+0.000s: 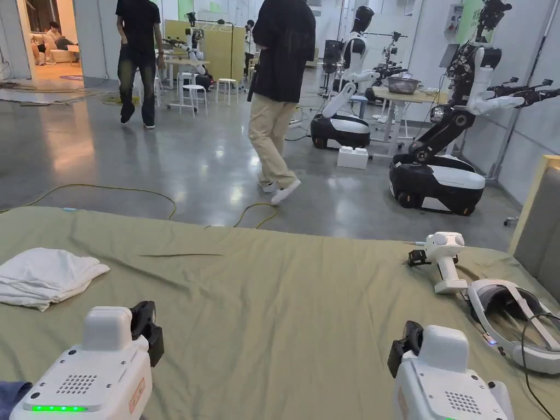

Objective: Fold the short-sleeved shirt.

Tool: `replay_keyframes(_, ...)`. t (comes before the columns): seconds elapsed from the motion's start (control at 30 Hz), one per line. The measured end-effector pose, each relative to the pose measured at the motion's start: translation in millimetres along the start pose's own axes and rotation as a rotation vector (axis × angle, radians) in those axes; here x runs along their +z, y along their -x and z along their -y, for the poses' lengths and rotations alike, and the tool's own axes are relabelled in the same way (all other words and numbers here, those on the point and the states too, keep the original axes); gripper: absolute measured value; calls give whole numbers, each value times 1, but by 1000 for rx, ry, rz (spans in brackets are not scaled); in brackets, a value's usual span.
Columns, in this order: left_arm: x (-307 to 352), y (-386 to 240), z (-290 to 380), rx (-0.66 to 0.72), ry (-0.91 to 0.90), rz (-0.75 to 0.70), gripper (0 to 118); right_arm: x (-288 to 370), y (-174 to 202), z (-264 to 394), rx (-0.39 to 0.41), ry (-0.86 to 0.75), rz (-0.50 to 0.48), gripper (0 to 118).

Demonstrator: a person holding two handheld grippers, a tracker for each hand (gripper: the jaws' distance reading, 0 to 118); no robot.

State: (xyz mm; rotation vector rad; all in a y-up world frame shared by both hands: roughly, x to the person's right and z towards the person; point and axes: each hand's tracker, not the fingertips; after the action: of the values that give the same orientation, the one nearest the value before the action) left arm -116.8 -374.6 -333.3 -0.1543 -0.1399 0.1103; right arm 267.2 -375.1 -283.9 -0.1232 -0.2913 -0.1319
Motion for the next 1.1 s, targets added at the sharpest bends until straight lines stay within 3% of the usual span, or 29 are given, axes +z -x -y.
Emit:
replay_keyframes(0.1, -1, 16, -2, 234, -5, 70, 5, 2, -14, -7, -239, -23, -5, 2)
replay_keyframes(0.13, -1, 20, -2, 298, -9, 81, 5, 2, -16, -10, -285, -25, -2, 2)
replay_keyframes(0.17, 0, 24, -3, 345, -14, 78, 5, 2, -18, -13, -320, -20, 6, 2)
replay_keyframes(0.23, 0, 21, -6, 309, -15, 60, 5, -2, -16, -16, -258, -7, 12, 2)
replay_keyframes(0.27, 0, 16, -9, 225, -12, 38, 5, -5, -12, -17, -166, 4, 8, 2)
replay_keyframes(0.37, -1, -11, -17, -208, 18, -3, 5, -7, 8, -13, 257, -16, -42, 2)
replay_keyframes(0.47, -6, -38, -8, -678, 57, -42, 5, -4, 35, 9, 870, -69, -38, 2)
replay_keyframes(0.53, -9, -50, 3, -977, 83, -64, 5, -3, 47, 36, 1310, -162, 56, 2)
replay_keyframes(0.6, -1, -65, 10, -1192, 74, -93, 5, -1, 44, 48, 1491, -210, 33, 2)
replay_keyframes(0.67, 2, -68, 17, -1288, 68, -89, 5, 3, 41, 47, 1410, -180, -30, 2)
replay_keyframes(0.73, 5, -64, 15, -1233, 60, -79, 5, 5, 42, 43, 1264, -149, -22, 2)
replay_keyframes(0.83, 8, -57, -1, -913, 80, -59, 5, 4, 41, 32, 1034, -106, 30, 2)
replay_keyframes(1.0, 23, -39, -26, -255, 85, -52, 5, 4, 32, 11, 501, 1, 30, 2)
replay_keyframes(1.1, 14, -11, -21, 17, 48, -48, 5, 7, 24, 5, 273, -6, 21, 2)
